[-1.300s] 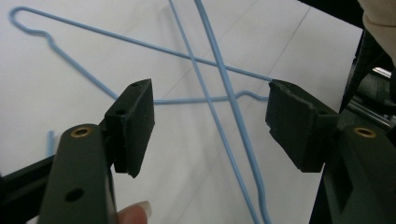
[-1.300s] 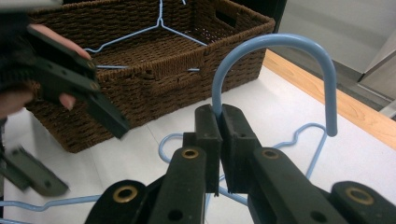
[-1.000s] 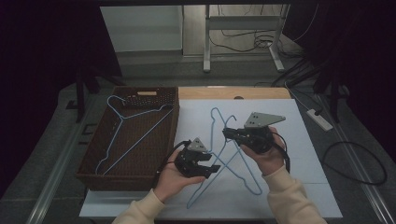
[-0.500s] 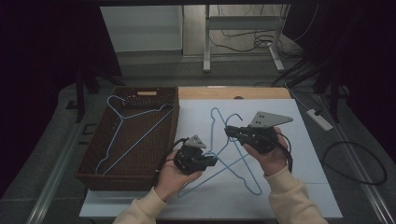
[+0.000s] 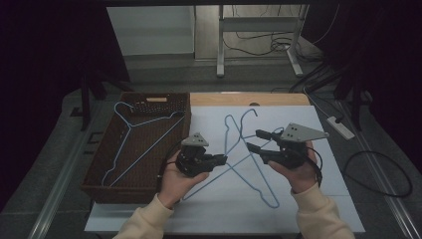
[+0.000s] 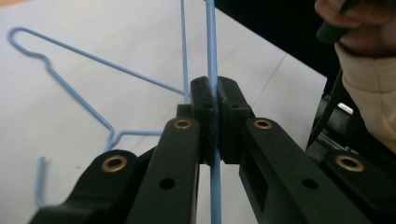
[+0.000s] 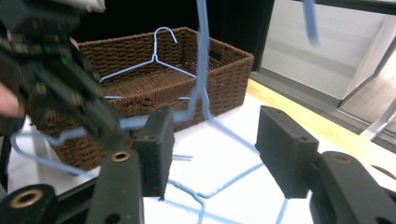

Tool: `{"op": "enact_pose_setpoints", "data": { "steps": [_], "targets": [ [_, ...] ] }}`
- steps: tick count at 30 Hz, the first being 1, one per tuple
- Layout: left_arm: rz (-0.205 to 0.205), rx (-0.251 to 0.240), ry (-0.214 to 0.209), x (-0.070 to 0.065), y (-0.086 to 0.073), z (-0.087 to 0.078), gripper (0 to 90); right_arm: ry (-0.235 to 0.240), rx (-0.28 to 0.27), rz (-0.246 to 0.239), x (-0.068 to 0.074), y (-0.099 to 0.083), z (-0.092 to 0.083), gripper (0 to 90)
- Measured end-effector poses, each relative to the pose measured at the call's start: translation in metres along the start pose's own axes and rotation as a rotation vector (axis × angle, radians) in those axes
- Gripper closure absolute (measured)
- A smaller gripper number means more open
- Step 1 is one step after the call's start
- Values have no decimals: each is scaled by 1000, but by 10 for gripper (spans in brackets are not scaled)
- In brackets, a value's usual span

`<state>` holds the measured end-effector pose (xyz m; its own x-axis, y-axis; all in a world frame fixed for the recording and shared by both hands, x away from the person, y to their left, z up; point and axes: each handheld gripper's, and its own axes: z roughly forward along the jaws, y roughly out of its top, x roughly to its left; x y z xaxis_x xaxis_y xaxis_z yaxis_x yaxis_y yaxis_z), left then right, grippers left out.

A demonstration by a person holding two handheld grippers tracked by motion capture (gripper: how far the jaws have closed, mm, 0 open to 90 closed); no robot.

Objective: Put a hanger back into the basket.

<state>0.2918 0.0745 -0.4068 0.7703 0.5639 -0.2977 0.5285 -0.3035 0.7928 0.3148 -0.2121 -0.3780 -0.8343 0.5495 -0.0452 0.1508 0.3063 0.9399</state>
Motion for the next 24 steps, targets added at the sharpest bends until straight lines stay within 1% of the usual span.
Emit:
{"op": "enact_pose_setpoints", "data": {
  "steps": [7, 13, 15, 19, 20, 21, 24],
  "targets": [
    [-15, -58, 27, 10, 6, -29, 873, -16, 49, 24, -8, -19, -6, 422],
    [-37, -100, 54, 23, 7, -54, 873, -37, 70, 51, -16, -34, -9, 390],
    [-44, -117, 67, 27, 6, -64, 873, -43, 76, 62, -19, -39, -10, 377],
    [-52, -148, 77, 34, 3, -81, 873, -54, 93, 77, -23, -52, -13, 358],
    [-54, -153, 81, 36, 2, -85, 873, -60, 105, 84, -25, -58, -14, 350],
    [-59, -159, 87, 38, 0, -88, 873, -60, 105, 84, -25, -58, -14, 350],
    [-69, -168, 110, 43, -3, -99, 873, -69, 116, 103, -28, -67, -16, 345]
  ]
}}
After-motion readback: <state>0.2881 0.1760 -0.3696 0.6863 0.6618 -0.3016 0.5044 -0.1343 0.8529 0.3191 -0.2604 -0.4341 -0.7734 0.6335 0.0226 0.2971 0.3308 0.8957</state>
